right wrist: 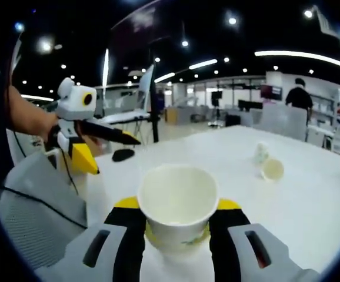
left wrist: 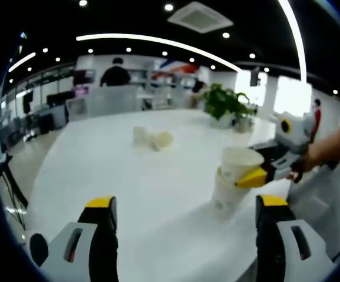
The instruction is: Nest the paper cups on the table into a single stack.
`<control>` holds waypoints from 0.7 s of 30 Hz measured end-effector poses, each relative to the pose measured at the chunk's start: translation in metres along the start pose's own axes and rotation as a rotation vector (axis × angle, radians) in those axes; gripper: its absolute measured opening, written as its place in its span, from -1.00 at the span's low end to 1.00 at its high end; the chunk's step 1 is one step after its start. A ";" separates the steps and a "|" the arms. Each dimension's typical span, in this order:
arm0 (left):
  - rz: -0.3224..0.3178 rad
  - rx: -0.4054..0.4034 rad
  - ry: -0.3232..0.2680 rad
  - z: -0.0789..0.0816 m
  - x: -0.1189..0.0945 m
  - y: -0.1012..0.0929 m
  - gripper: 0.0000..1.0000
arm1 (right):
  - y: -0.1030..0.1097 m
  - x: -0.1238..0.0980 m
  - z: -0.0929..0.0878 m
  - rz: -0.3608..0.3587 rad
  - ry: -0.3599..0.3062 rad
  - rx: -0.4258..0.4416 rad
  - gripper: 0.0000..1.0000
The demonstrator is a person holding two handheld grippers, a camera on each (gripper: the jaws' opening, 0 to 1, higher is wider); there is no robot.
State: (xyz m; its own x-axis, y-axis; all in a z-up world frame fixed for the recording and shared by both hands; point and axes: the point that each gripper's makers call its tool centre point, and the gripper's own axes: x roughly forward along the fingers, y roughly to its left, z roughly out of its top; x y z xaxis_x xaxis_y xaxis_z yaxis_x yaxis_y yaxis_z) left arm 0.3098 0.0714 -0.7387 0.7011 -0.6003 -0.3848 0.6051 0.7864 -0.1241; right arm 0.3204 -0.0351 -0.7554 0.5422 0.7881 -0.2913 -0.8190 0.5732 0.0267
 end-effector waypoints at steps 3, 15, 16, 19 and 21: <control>0.001 -0.001 0.001 -0.001 0.001 0.000 0.92 | -0.001 0.001 -0.001 0.000 -0.001 -0.007 -0.20; 0.001 -0.004 -0.006 0.001 0.003 0.000 0.92 | 0.003 -0.002 0.013 0.031 -0.026 0.054 0.08; 0.001 -0.004 -0.006 0.001 0.003 0.000 0.92 | 0.001 -0.002 0.017 0.027 -0.032 0.055 0.13; 0.003 -0.001 -0.014 0.002 0.003 -0.001 0.95 | -0.003 -0.005 0.026 0.021 -0.049 0.057 0.23; 0.004 0.001 -0.023 0.004 0.003 -0.001 0.96 | -0.007 -0.009 0.033 0.009 -0.058 0.054 0.27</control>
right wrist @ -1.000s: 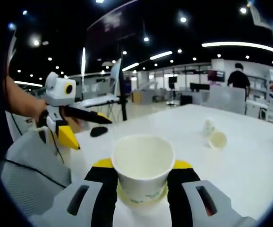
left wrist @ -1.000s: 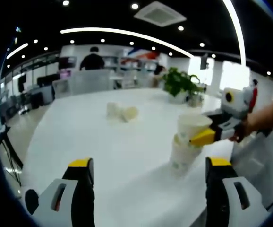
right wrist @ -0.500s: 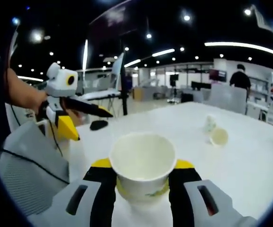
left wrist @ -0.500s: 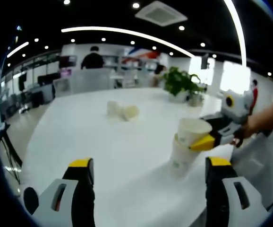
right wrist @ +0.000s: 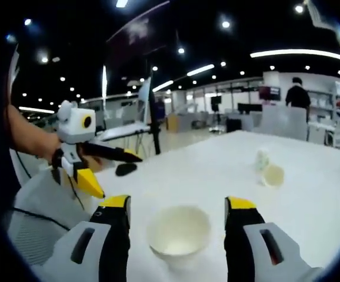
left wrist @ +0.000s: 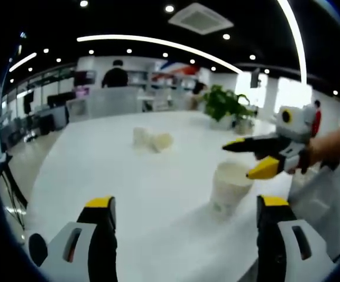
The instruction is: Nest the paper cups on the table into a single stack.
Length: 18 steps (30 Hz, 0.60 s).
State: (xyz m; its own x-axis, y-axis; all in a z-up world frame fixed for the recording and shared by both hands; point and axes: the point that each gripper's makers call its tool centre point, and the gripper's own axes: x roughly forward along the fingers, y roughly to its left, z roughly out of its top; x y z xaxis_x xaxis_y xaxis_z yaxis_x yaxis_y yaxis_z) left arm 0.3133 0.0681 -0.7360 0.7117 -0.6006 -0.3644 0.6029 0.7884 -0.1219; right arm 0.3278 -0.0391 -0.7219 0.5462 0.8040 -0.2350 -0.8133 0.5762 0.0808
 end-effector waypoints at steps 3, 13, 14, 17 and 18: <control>-0.003 0.004 0.001 0.001 0.000 -0.001 0.96 | -0.008 -0.006 0.008 -0.019 -0.012 0.003 0.36; 0.004 -0.023 -0.027 0.002 0.000 0.002 0.96 | -0.040 -0.038 0.005 -0.108 -0.009 0.014 0.54; 0.007 -0.026 -0.028 0.001 0.000 0.003 0.96 | -0.043 -0.042 0.004 -0.121 -0.005 0.013 0.56; 0.012 -0.030 -0.024 -0.001 -0.002 0.006 0.95 | -0.052 -0.050 0.000 -0.153 -0.002 0.011 0.60; 0.016 -0.029 -0.024 -0.002 -0.002 0.008 0.95 | -0.055 -0.053 -0.001 -0.165 -0.001 0.014 0.61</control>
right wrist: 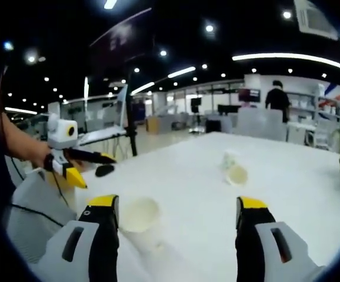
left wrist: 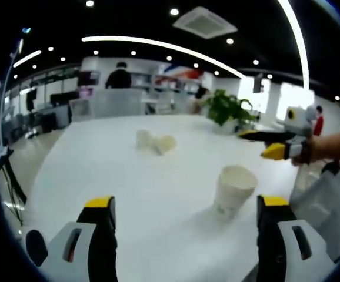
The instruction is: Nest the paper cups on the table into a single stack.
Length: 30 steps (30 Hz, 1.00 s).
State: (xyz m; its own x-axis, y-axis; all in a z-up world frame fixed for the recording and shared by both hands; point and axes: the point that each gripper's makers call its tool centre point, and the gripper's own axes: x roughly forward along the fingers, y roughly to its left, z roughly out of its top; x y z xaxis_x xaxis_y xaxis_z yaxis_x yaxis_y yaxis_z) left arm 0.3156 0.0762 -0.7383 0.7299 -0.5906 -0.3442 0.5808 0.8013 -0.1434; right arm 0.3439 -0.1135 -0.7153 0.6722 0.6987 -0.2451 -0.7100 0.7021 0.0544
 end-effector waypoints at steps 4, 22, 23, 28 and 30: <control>0.012 -0.002 -0.003 0.000 -0.002 0.005 0.96 | -0.012 -0.008 -0.005 -0.037 0.004 -0.001 0.65; 0.047 0.036 0.004 -0.006 -0.005 0.021 0.96 | -0.064 -0.057 -0.036 -0.210 0.052 -0.022 1.00; 0.053 0.040 0.005 -0.006 -0.006 0.023 0.96 | -0.065 -0.058 -0.036 -0.211 0.053 -0.023 1.00; 0.107 0.050 -0.015 0.001 -0.011 0.032 0.96 | -0.068 -0.062 -0.040 -0.213 0.068 -0.020 1.00; 0.097 0.025 -0.029 0.004 -0.011 0.032 0.96 | -0.069 -0.062 -0.042 -0.214 0.073 -0.023 1.00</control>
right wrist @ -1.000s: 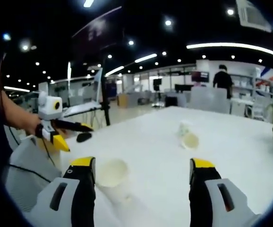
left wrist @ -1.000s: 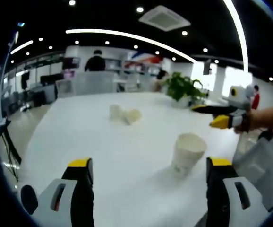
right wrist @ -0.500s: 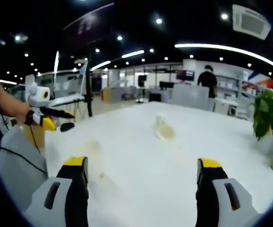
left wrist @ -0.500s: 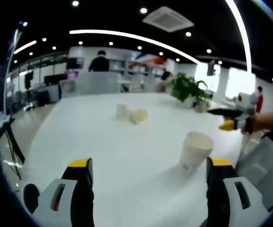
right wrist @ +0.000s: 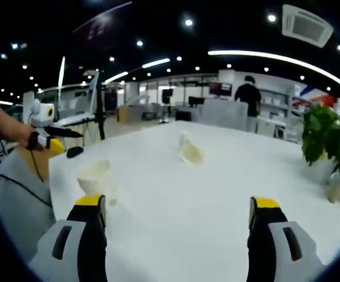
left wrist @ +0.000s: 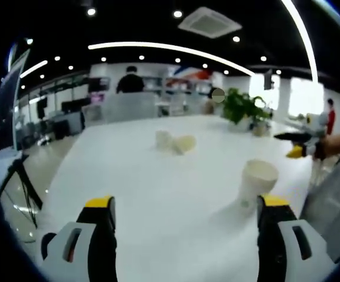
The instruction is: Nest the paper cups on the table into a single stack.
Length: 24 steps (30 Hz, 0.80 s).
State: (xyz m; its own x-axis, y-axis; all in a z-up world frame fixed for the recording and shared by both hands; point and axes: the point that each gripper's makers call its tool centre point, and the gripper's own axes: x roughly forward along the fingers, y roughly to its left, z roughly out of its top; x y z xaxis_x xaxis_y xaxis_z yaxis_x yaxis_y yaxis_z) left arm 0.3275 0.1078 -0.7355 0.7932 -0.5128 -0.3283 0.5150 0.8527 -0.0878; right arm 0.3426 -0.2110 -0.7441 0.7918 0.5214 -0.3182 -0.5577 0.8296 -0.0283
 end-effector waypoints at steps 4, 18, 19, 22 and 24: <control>0.007 0.005 0.006 -0.001 0.001 0.003 0.96 | 0.000 0.001 0.001 -0.001 0.000 0.000 1.00; 0.020 0.013 0.007 0.002 0.001 0.009 0.97 | -0.006 0.035 0.008 0.011 0.000 -0.001 1.00; 0.012 0.012 -0.007 0.004 0.001 0.008 0.97 | -0.007 0.038 0.009 0.011 -0.002 0.001 1.00; 0.013 0.030 0.028 -0.001 0.003 0.008 0.97 | -0.008 0.049 0.010 0.013 -0.004 0.006 0.99; 0.011 0.031 0.037 -0.004 0.006 0.008 0.97 | -0.008 0.057 0.011 0.016 -0.002 0.008 0.98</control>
State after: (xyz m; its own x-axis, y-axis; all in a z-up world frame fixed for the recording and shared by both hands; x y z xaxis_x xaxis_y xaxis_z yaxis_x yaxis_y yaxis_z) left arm 0.3349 0.1125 -0.7422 0.7867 -0.4985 -0.3642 0.5163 0.8547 -0.0548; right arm 0.3946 -0.1857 -0.7515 0.7835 0.5347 -0.3166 -0.5679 0.8229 -0.0159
